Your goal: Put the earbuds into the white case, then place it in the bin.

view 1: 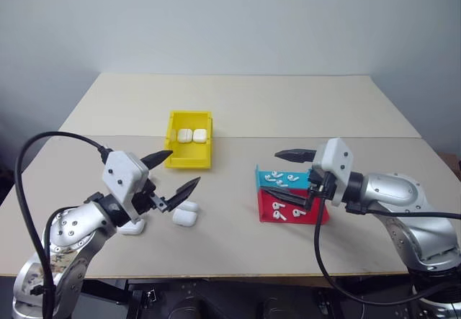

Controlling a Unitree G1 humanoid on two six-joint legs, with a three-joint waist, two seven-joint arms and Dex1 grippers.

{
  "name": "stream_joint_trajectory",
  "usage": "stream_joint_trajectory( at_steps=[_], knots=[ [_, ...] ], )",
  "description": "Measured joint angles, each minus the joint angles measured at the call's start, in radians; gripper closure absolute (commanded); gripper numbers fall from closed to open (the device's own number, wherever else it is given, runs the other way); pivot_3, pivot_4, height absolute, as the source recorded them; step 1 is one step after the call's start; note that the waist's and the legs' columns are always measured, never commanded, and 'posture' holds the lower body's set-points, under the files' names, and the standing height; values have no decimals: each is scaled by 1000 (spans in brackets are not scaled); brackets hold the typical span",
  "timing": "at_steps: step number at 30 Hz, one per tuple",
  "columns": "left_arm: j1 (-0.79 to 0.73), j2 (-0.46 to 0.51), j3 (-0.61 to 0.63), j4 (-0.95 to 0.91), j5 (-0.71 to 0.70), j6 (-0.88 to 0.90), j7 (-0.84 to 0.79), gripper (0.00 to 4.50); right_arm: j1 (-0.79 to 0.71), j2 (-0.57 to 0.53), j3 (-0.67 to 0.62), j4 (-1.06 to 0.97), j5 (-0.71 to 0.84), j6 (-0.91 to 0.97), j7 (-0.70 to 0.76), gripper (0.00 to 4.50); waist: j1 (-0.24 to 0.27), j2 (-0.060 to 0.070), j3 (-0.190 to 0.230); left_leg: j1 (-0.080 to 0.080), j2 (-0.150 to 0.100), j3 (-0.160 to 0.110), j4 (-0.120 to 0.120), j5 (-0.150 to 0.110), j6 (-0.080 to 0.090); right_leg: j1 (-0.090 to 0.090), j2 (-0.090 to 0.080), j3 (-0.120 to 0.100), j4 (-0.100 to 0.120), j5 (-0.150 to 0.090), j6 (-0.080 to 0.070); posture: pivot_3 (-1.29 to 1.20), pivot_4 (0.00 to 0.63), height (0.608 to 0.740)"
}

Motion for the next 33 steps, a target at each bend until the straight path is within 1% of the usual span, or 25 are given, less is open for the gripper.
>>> stream_joint_trajectory(
  at_steps=[9, 12, 17, 19, 23, 26, 27, 28, 29, 30, 31, 33],
  knots=[
    [34, 14, 12, -10, -20, 16, 4, 85, -3, 4, 0, 3, 0, 0, 1, 0, 0, 0, 0, 0, 0, 0, 0, 0, 0, 0, 0, 0, 0, 0, 0, 0, 150, 740],
    [34, 27, 44, -16, -47, 58, 23, 85, -5, 6, 1, 5, 0, 0, 1, 0, 0, 0, 0, 0, 0, -1, 0, 0, 0, 0, 0, 0, 0, 0, 0, 0, 150, 740],
    [12, 100, 138, -88, -190, 262, 127, 85, -43, 7, 4, 26, 0, 4, 7, 0, -2, 0, 0, 0, 0, -2, 0, 0, 0, 0, 0, 1, 0, 0, 0, 0, 150, 740],
    [-1, 105, 160, -132, -231, 335, 195, 85, -47, 6, 5, 32, 0, 6, 10, 0, -1, 0, 0, 0, 0, -3, 0, 0, 0, 0, 0, 1, 0, 0, 0, 0, 150, 740],
    [-41, 187, 205, -181, -334, 521, 316, 85, -62, 3, 5, 31, 1, 20, 13, 0, 0, 0, 0, 1, 0, -3, 0, 0, 0, 1, 0, 0, 1, 0, 0, 0, 150, 740],
    [-90, 291, 227, -181, -405, 660, 362, 85, -57, 3, 5, 27, 1, 25, 12, 0, 0, -1, 0, 1, 0, -3, 0, 0, -1, 0, 0, 1, 0, 0, 0, 0, 150, 740],
    [-109, 305, 243, -177, -426, 698, 377, 85, -55, 3, 6, 26, 1, 28, 11, 0, 0, -1, 0, 1, 0, -3, 0, 0, -1, 0, 0, 1, 0, 0, 0, 0, 150, 740],
    [-164, 353, 264, -100, -574, 788, 425, 85, -48, 4, 6, 23, 1, 34, 9, 0, 1, -2, 1, 1, 0, -3, 0, 1, -1, 1, 0, 0, 2, 0, 0, 0, 150, 740],
    [-175, 440, 266, -15, -703, 834, 466, 85, -45, 6, 10, 17, 2, 37, 9, 0, 0, -3, 2, 2, 2, -4, -1, 1, -2, 0, 1, 0, 2, 0, 0, 0, 150, 740],
    [-170, 555, 254, 94, -856, 867, 512, 85, -36, 5, 9, 9, 2, 39, 7, 0, -1, -5, 4, 1, 2, -5, -1, 1, -2, -1, 1, 1, 3, -1, 0, 0, 150, 740],
    [-163, 663, 238, 184, -992, 873, 564, 85, -29, 4, 7, 7, 2, 41, 7, 0, -4, -5, 5, 1, 2, -4, -2, 1, -2, -3, 1, 3, 3, -1, 0, 0, 150, 740],
    [-143, 810, 209, 239, -1175, 842, 656, 85, -20, 5, 6, 5, 3, 42, 6, 0, -4, -6, 7, 1, 1, -3, -2, 1, -2, -4, -1, 4, 2, 0, -1, 0, 150, 740]
  ],
)
